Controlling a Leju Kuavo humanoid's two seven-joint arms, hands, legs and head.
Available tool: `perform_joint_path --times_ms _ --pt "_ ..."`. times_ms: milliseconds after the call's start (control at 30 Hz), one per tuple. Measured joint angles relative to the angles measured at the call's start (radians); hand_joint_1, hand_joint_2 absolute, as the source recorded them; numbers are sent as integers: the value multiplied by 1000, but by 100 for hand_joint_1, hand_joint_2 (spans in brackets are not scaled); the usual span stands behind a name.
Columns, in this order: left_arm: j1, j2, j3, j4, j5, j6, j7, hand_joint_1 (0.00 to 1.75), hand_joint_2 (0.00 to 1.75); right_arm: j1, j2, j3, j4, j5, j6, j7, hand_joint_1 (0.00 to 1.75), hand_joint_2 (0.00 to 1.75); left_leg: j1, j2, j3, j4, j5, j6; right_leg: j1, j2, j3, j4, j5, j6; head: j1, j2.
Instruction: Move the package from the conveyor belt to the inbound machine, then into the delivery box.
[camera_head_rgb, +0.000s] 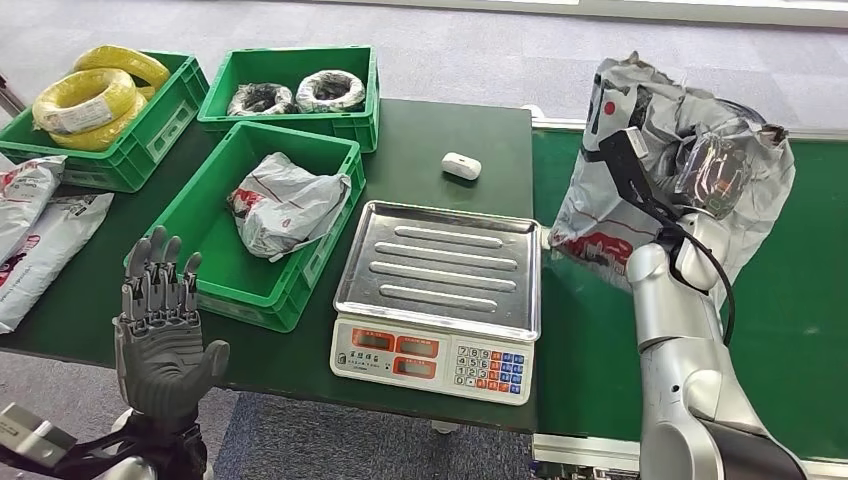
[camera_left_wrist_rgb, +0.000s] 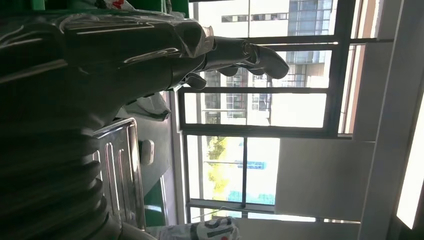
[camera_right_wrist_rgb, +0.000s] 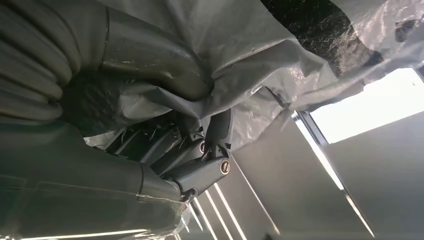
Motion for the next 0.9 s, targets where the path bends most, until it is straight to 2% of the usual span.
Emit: perform_joint_path --times_ms 200,400,467,633,900 --pt "-35 -14 -28 17 2 -8 2 0 175 70 46 152 -233 61 -54 41 175 175 0 0 0 0 0 0 0 0 0 0 0 0 0 0" --pt "-57 -29 -39 34 6 -27 9 0 175 96 78 234 -288 34 -62 9 173 175 0 1 0 0 0 0 0 0 0 0 0 0 0 0" --pt "-67 -32 -42 40 8 -35 14 0 175 97 91 261 -289 23 -27 -14 173 175 0 0 0 0 0 0 0 0 0 0 0 0 0 0" --pt "-106 -37 -51 72 16 -63 25 0 175 67 143 344 -237 -81 148 -141 174 175 1 2 0 0 0 0 1 1 0 0 0 0 0 0" --pt "-148 -42 -55 124 22 -88 28 0 175 1 200 412 -95 -228 284 -286 174 175 1 0 0 0 1 0 1 0 0 0 0 0 0 0"
